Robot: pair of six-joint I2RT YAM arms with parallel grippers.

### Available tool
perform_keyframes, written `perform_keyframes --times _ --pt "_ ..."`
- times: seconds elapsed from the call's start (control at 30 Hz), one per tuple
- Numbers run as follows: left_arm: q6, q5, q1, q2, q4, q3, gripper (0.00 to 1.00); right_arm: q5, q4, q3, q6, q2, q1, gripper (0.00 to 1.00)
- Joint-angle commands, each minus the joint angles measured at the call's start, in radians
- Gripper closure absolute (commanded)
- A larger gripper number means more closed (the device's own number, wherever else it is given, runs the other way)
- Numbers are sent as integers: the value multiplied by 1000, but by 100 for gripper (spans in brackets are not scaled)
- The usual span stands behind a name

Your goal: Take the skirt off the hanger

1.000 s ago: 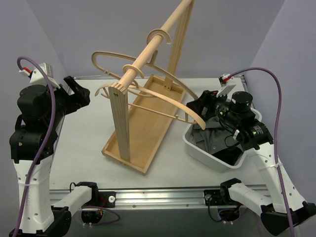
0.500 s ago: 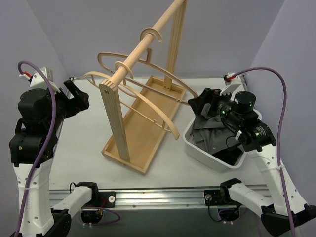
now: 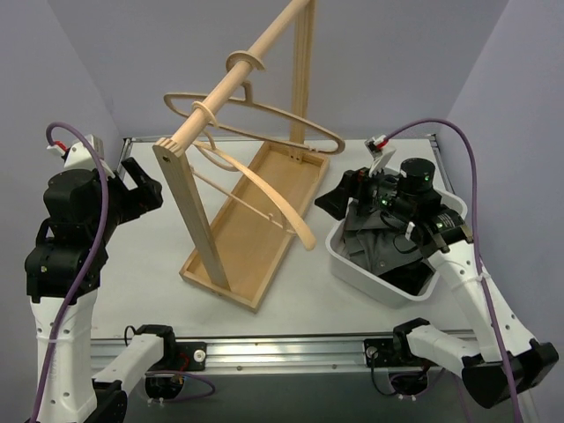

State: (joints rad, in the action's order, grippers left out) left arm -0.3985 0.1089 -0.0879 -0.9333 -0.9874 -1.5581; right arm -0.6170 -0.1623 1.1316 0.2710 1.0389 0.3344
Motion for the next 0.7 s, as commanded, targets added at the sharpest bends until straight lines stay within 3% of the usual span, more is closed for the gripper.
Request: perform_keyframes --times 0.0,0.2,0.4,0.67 --pt "-22 -17 5 36 24 27 6 -135 66 68 -18 56 -5 0" --pt "-42 26 7 106 18 95 6 -41 12 94 3 41 -6 0" --pt "-109 103 7 158 -2 158 6 258 -121 33 57 -62 -6 0" --pt "-238 -72 7 223 19 285 6 514 -209 -157 161 -299 -3 0"
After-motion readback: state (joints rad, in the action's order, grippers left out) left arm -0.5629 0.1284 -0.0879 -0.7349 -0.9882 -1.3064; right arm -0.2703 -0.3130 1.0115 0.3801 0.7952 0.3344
